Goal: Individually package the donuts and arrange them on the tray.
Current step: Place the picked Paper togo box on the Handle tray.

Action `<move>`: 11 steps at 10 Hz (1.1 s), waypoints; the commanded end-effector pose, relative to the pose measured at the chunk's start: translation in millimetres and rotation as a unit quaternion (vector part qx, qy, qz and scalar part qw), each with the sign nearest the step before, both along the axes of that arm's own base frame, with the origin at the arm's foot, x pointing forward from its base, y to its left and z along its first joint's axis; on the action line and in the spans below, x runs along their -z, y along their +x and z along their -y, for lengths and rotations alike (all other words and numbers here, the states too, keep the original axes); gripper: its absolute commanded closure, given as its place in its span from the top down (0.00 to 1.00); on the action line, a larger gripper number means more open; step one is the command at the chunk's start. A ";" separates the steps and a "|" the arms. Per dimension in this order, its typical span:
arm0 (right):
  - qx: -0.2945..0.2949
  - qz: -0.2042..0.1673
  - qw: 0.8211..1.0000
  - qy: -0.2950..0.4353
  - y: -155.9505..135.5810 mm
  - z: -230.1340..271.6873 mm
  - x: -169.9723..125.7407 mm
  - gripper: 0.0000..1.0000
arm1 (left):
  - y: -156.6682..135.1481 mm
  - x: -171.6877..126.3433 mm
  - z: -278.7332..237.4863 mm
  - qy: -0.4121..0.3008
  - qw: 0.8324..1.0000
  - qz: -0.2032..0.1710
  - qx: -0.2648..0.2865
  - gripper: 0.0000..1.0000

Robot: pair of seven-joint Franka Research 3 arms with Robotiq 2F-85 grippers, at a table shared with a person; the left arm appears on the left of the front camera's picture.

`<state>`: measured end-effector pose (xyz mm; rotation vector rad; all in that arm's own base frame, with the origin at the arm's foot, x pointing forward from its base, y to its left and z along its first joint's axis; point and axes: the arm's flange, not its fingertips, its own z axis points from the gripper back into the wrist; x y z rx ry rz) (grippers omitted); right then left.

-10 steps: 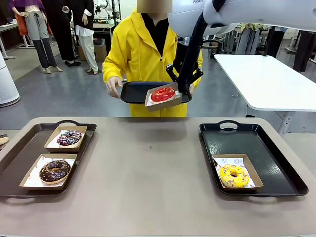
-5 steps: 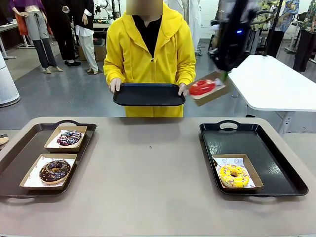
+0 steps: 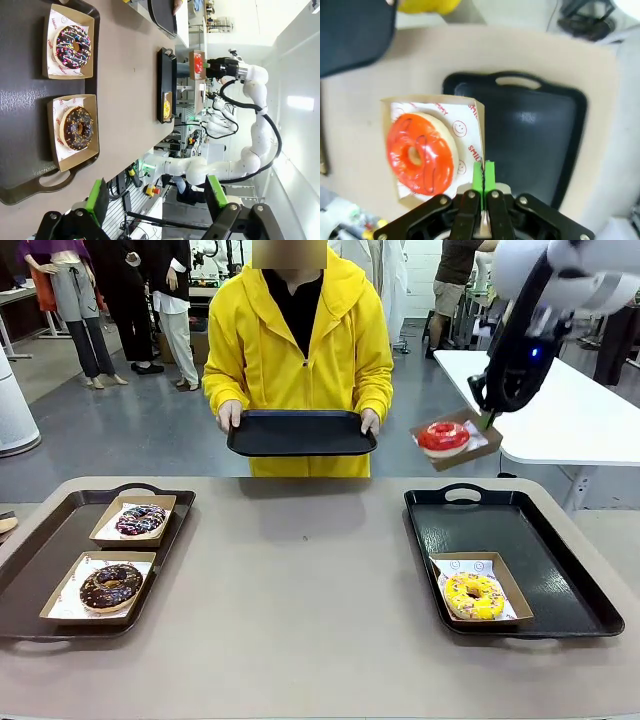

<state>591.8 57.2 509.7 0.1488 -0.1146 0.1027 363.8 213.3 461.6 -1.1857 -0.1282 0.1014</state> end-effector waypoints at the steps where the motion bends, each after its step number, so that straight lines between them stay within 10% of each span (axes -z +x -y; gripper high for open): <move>1: -0.002 0.002 1.000 0.022 -3.0 2.4 32.4 0.01 | -3.4 -1.4 -1.0 0.009 1.000 0.002 0.001 1.00; 8: 0.095 -0.002 0.995 -0.029 -32.8 19.3 78.9 0.01 | -3.4 -1.4 -1.0 0.009 1.000 0.002 0.001 1.00; 11: 0.041 -0.031 0.999 0.004 -10.6 23.6 82.3 0.01 | -3.4 -1.4 -1.0 0.009 1.000 0.002 0.001 1.00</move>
